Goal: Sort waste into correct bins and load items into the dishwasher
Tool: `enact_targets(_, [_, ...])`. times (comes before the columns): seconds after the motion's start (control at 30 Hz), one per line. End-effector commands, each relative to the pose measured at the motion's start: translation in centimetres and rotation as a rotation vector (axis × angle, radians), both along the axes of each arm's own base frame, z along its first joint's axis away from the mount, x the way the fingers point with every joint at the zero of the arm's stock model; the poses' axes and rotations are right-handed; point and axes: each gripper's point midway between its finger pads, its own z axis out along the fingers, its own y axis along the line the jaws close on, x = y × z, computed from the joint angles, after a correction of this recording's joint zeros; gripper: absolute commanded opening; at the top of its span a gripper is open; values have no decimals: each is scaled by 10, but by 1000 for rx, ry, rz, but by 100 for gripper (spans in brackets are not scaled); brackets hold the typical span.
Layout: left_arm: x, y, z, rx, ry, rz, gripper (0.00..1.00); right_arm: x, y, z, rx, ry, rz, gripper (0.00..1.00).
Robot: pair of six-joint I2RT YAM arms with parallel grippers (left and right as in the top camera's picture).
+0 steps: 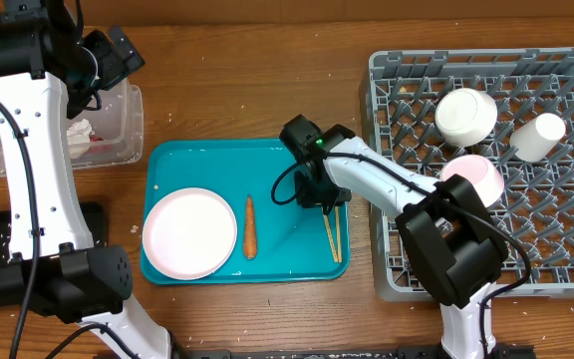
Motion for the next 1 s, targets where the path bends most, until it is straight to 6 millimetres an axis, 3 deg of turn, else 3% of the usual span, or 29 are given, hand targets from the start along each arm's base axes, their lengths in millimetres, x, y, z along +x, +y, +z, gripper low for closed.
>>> enact_targets(0.0, [-1,3,0,-1,0,19,100,-3,-5,-3,-32,3,1,15])
enact_targets(0.1, [-1,3,0,-1,0,19,100,-1,-4,6,-35,7,0,5])
enact_targets(0.2, [-1,3,0,-1,0,19,100,7,1,26,-26,-6,-1,4])
enact_targets(0.3, [-1,3,0,-1,0,19,100,23,9,57,-7,-56,7,4])
enact_targets(0.4, [-1,3,0,-1,0,19,100,42,1,96,-27,-135,-16,4])
enact_targets(0.6, [-1,3,0,-1,0,19,100,77,-65,186,-129,-294,-99,4])
enact_targets(0.7, [-1,3,0,-1,0,19,100,91,-103,213,-128,-334,-137,4])
enact_targets(0.83, [-1,3,0,-1,0,19,100,99,-139,214,-39,-288,-86,4])
enact_targets(0.97, [-1,3,0,-1,0,19,100,103,-152,196,80,-219,-44,4])
